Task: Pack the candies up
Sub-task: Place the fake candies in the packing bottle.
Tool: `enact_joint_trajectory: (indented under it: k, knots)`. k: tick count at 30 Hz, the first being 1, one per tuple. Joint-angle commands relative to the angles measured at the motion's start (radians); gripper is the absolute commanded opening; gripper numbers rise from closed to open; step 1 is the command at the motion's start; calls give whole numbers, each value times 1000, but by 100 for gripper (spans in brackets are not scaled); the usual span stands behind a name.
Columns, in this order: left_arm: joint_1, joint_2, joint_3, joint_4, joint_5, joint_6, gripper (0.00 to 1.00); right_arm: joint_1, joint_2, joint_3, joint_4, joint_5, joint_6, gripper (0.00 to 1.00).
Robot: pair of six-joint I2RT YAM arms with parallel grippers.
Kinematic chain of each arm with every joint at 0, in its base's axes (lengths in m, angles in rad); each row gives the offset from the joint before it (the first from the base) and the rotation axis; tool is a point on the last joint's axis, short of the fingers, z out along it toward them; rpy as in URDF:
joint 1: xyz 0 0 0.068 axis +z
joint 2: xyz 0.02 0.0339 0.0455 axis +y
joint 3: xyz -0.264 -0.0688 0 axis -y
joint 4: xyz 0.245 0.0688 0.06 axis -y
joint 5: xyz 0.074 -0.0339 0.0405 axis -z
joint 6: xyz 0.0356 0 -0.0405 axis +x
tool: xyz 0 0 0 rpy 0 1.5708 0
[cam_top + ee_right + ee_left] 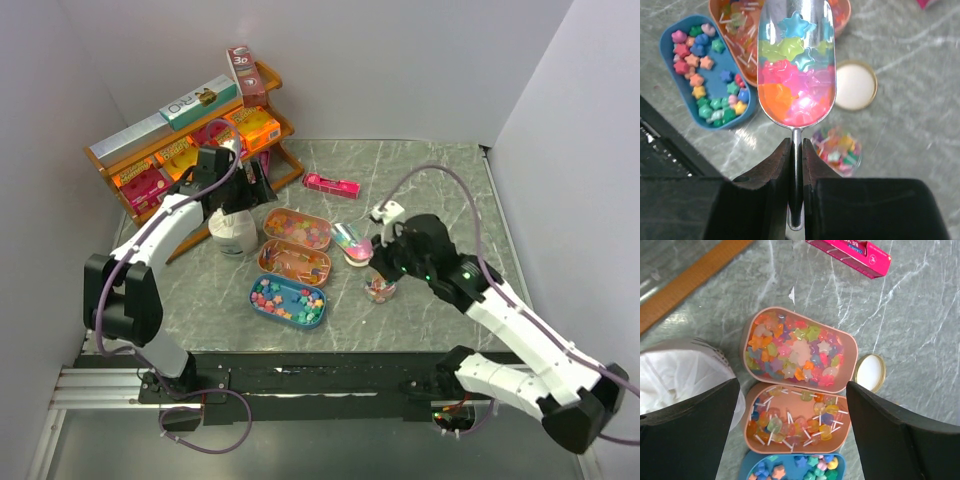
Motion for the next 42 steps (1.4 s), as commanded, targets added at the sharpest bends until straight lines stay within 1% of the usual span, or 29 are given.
enact_joint_trajectory:
  k: [1,5,7,8,10,15,18,19,22,30,37,42]
  knots:
    - [2,29,-8,55,50,-31,94,-2,-124,-36,-109,36,143,0]
    - [2,34,-2,52,68,-34,94,-2,-231,-74,-190,36,212,0]
    - [2,32,-4,49,65,-33,94,7,-258,-78,-206,51,260,0]
    - [2,32,-4,49,67,-31,94,7,-279,-79,-211,35,266,0]
    - [2,34,-2,46,67,-33,94,6,-281,-73,-230,35,312,0]
    - [2,28,-13,52,75,-48,94,7,-242,-61,-318,51,364,0]
    - [2,25,-17,51,76,-51,94,9,-248,-50,-373,96,410,0]
    - [1,25,-19,51,73,-51,94,7,-252,-47,-384,134,418,0]
    - [2,25,-24,51,76,-54,94,7,-241,-44,-424,163,458,0]
    - [2,31,-30,54,87,-54,93,7,-172,-36,-513,160,501,0]
    - [2,31,-45,69,91,-60,93,7,-57,46,-606,165,508,0]
    - [2,32,-59,69,82,-46,93,7,-18,83,-635,144,490,0]
